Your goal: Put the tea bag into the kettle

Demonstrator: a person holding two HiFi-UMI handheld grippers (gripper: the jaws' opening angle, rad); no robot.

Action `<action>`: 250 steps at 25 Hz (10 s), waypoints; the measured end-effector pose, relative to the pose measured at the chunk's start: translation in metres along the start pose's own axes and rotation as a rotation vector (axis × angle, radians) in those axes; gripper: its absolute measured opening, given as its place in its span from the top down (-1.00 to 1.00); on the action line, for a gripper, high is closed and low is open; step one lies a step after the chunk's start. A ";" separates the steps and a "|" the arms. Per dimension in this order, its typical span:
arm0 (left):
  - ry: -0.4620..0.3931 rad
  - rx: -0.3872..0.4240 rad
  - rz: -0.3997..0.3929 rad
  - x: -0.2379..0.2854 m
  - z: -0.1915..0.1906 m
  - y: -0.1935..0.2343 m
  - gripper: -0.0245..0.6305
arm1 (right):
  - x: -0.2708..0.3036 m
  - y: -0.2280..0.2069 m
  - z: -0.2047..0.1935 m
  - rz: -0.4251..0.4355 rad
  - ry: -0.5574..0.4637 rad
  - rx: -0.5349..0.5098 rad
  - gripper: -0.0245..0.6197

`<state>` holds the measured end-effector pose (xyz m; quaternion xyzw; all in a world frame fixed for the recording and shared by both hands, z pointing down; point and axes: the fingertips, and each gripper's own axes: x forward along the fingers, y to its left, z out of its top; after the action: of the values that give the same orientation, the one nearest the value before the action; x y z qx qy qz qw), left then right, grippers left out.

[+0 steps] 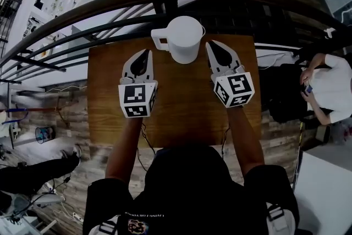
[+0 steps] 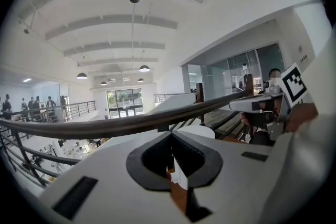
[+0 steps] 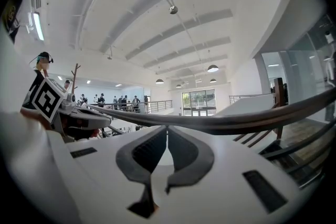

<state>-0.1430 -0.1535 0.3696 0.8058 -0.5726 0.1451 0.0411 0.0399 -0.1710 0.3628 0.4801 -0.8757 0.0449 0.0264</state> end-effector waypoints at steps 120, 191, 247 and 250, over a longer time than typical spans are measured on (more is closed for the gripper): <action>0.072 -0.060 -0.024 0.075 -0.041 0.034 0.92 | 0.068 -0.009 -0.041 -0.015 0.040 0.391 0.52; 0.246 0.127 -0.510 0.116 -0.105 -0.244 0.92 | -0.120 -0.148 -0.097 -0.440 0.161 0.050 0.58; 0.458 0.187 -0.760 0.166 -0.190 -0.338 0.91 | -0.150 -0.151 -0.247 -0.430 0.350 0.229 0.58; 0.427 0.200 -0.778 0.157 -0.178 -0.340 0.91 | -0.147 -0.145 -0.246 -0.411 0.351 0.227 0.58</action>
<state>0.1894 -0.1387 0.6174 0.9131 -0.1893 0.3363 0.1317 0.2415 -0.0995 0.6022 0.6320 -0.7316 0.2186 0.1324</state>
